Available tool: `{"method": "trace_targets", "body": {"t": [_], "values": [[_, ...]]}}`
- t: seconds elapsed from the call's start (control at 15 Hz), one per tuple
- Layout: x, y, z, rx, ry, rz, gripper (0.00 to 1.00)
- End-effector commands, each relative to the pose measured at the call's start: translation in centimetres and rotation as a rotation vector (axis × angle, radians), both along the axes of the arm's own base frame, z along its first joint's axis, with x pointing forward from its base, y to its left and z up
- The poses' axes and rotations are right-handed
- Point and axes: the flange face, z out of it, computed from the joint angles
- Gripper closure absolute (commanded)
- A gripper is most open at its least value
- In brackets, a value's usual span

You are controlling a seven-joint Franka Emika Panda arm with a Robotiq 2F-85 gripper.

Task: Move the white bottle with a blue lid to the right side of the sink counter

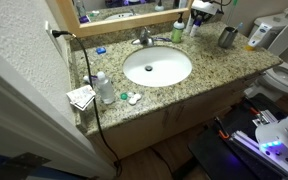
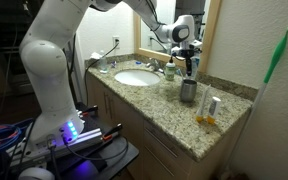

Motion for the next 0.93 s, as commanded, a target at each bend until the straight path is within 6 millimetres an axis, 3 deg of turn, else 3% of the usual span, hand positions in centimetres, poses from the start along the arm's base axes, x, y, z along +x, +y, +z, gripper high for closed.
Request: {"method": "trace_targets", "body": {"t": [0.0,0.27,0.53,0.8,0.87], "values": [[-1.0,0.3,-0.6,0.013,0.015,0.006,0.28],[-1.7,-0.1,1.2,0.015,-0.011,0.0,0.02],[-2.8,-0.1,5.0,0.021,-0.067,0.014,0.0],[-5.2,1.4,8.8,0.129,-0.102,0.134,0.0],[-2.8,0.7,7.5,0.075,-0.089,0.074,0.0]]}}
